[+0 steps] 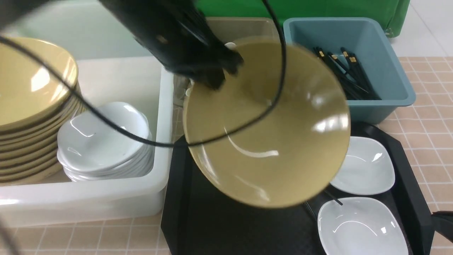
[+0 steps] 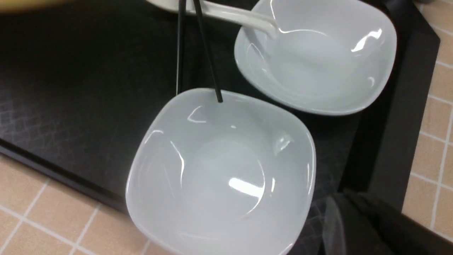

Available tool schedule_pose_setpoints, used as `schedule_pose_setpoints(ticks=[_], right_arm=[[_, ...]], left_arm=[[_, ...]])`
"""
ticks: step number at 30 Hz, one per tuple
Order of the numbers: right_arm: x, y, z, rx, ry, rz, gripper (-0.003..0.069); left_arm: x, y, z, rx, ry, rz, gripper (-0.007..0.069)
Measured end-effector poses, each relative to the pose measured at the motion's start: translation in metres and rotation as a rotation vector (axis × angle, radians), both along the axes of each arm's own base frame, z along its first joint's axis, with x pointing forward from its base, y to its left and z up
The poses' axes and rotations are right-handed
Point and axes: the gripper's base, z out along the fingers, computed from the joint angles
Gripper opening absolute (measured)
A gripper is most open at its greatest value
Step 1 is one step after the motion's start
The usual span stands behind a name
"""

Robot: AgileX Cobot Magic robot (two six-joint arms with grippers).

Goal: On brown table put chopsticks spoon bowls plates into blue grey white boxes.
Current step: 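Place the tan bowl onto the bowl stack in the left bin with the left gripper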

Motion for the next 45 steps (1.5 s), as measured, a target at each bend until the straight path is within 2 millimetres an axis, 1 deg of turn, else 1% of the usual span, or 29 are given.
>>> schedule_pose_setpoints(ticks=[1, 2, 3, 4, 6, 8, 9, 10, 13, 15, 16, 19, 20, 22, 23, 24, 26, 27, 29, 30, 32, 34, 35, 37, 39, 40, 41, 44, 45], right_arm=[[0.0, 0.0, 0.0, 0.0, 0.0, 0.0, 0.0048], [0.0, 0.0, 0.0, 0.0, -0.001, 0.0, 0.0048], [0.0, 0.0, 0.0, 0.001, -0.003, 0.0, 0.005], [0.001, 0.0, 0.001, 0.002, -0.009, -0.001, 0.005], [0.001, 0.0, 0.001, 0.004, -0.016, -0.002, 0.0051], [0.002, 0.0, 0.002, 0.008, -0.026, -0.004, 0.0052], [0.002, 0.0, 0.002, 0.008, -0.026, -0.004, 0.0053], [0.002, 0.0, 0.003, 0.012, -0.039, -0.005, 0.0055], [0.004, 0.001, 0.005, 0.022, -0.064, -0.01, 0.0057], [0.004, 0.001, 0.005, 0.025, -0.064, -0.013, 0.0058], [0.004, 0.001, 0.005, 0.025, -0.063, -0.013, 0.0059], [0.004, 0.001, 0.004, 0.027, -0.059, -0.015, 0.0062], [0.004, 0.001, 0.004, 0.028, -0.055, -0.016, 0.0062], [0.003, 0.001, 0.004, 0.028, -0.053, -0.017, 0.0065], [0.003, 0.001, 0.004, 0.029, -0.052, -0.018, 0.0067], [0.003, 0.001, 0.004, 0.029, -0.052, -0.018, 0.0068], [0.003, 0.001, 0.004, 0.029, -0.052, -0.018, 0.0068], [0.003, 0.001, 0.004, 0.029, -0.049, -0.018, 0.0068], [0.003, 0.0, 0.003, 0.027, -0.04, -0.017, 0.0069], [0.003, 0.0, 0.003, 0.027, -0.04, -0.017, 0.0069], [0.001, 0.0, 0.001, 0.02, -0.014, -0.015, 0.0072], [0.0, 0.0, 0.0, 0.017, 0.001, -0.014, 0.0074], [0.0, 0.0, -0.001, 0.014, 0.01, -0.013, 0.0076], [0.002, 0.001, -0.002, 0.012, 0.018, -0.013, 0.0084], [0.004, 0.001, -0.003, 0.009, 0.029, -0.014, 0.0092], [0.007, 0.002, -0.006, 0.004, 0.051, -0.014, 0.0107], [0.013, 0.004, -0.012, -0.003, 0.111, -0.017, 0.015], [0.028, 0.01, -0.022, -0.005, 0.218, -0.023, 0.0253], [0.029, 0.01, -0.023, -0.007, 0.225, -0.023, 0.0261]], left_arm=[[-0.006, 0.007, 0.01, -0.01, -0.03, 0.009, 0.0009], [-0.018, 0.029, 0.03, -0.028, -0.097, 0.06, 0.0009], [-0.025, 0.047, 0.043, -0.03, -0.144, 0.117, 0.0009], [-0.033, 0.072, 0.056, -0.014, -0.198, 0.215, 0.0009], [-0.045, 0.115, 0.072, 0.016, -0.266, 0.419, 0.0009], [-0.053, 0.153, 0.081, 0.059, -0.314, 0.619, 0.0009], [-0.054, 0.154, 0.081, 0.063, -0.318, 0.626, 0.0009], [-0.059, 0.177, 0.085, 0.104, -0.341, 0.748, 0.0009], [-0.066, 0.212, 0.085, 0.155, -0.34, 0.923, 0.0009], [-0.061, 0.229, 0.075, 0.166, -0.303, 0.992, 0.0011], [-0.058, 0.234, 0.07, 0.167, -0.289, 1.009, 0.0012], [-0.041, 0.248, 0.043, 0.156, -0.21, 1.031, 0.0054], [-0.033, 0.251, 0.033, 0.153, -0.181, 1.024, 0.0083], [-0.025, 0.255, 0.023, 0.161, -0.153, 1.018, 0.0132], [-0.019, 0.259, 0.015, 0.173, -0.131, 1.021, 0.0188], [-0.014, 0.262, 0.01, 0.178, -0.112, 1.026, 0.0226], [-0.011, 0.264, 0.006, 0.185, -0.097, 1.031, 0.0269], [-0.01, 0.265, 0.003, 0.194, -0.079, 1.04, 0.0318], [-0.012, 0.266, 0.002, 0.203, -0.061, 1.057, 0.0361], [-0.013, 0.266, 0.003, 0.204, -0.064, 1.058, 0.0365], [-0.023, 0.263, 0.011, 0.204, -0.082, 1.067, 0.0391], [-0.03, 0.261, 0.018, 0.2, -0.108, 1.07, 0.039], [-0.04, 0.256, 0.028, 0.175, -0.139, 1.071, 0.039], [-0.052, 0.248, 0.038, 0.12, -0.173, 1.054, 0.039], [-0.058, 0.241, 0.043, 0.087, -0.189, 1.025, 0.039], [-0.061, 0.234, 0.046, 0.05, -0.202, 0.985, 0.0389], [-0.071, 0.217, 0.051, -0.003, -0.249, 0.874, 0.0388], [-0.09, 0.184, 0.047, -0.116, -0.33, 0.68, 0.0367], [-0.093, 0.183, 0.049, -0.113, -0.35, 0.67, 0.0367]])
